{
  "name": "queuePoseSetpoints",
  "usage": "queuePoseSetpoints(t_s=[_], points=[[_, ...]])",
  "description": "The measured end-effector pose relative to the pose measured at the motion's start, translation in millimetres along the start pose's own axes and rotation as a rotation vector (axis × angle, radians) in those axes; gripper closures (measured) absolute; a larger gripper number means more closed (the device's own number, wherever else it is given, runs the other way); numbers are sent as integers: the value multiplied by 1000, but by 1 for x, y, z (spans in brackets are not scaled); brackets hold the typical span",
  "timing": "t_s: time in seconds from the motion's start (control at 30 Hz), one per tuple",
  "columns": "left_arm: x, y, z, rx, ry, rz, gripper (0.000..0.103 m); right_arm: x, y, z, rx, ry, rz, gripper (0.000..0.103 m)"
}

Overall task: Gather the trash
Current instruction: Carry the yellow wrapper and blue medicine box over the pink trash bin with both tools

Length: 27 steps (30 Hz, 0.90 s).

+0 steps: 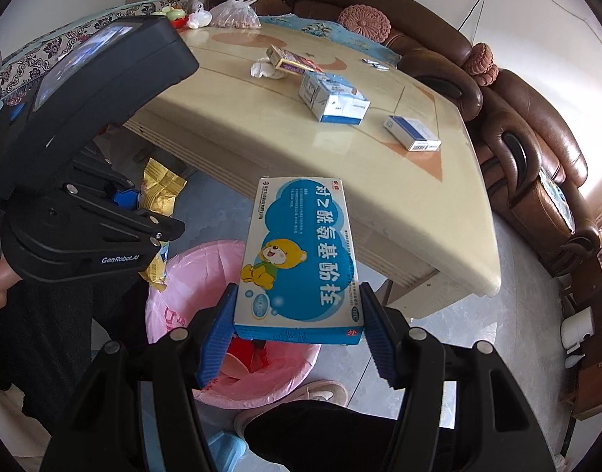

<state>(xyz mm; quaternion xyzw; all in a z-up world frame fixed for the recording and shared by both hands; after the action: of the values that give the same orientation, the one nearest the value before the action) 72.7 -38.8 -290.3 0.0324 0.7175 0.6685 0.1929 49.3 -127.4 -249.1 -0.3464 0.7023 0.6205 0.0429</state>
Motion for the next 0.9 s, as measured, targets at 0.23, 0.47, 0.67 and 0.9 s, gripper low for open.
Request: queuePoseSetpoints(t_s=[0.23, 0.47, 0.67, 0.9], points=[[5, -36, -9, 32, -23, 82, 84, 14, -29, 6, -44, -16, 73, 44], [9, -64, -14, 44, -43, 151, 84, 24, -51, 11, -77, -26, 137, 44], [5, -97, -14, 91, -23, 228, 84, 38, -78, 14, -114, -53, 214, 44], [13, -127, -13, 150, 21, 326, 84, 57, -109, 22, -150, -71, 296, 44]])
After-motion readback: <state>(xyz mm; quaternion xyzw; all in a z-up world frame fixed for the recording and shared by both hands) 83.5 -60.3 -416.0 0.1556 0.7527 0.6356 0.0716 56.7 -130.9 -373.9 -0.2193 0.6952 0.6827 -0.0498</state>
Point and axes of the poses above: each gripper's, at about its wrist camera, not at the fingertips, and y roughly against the way its jaws point, z to its left, x to its underside, the point moved 9 cm from there along -y, roughly the way its jaws point, and after that the axes turned 5 degrees about z, right-handed, at the moved point
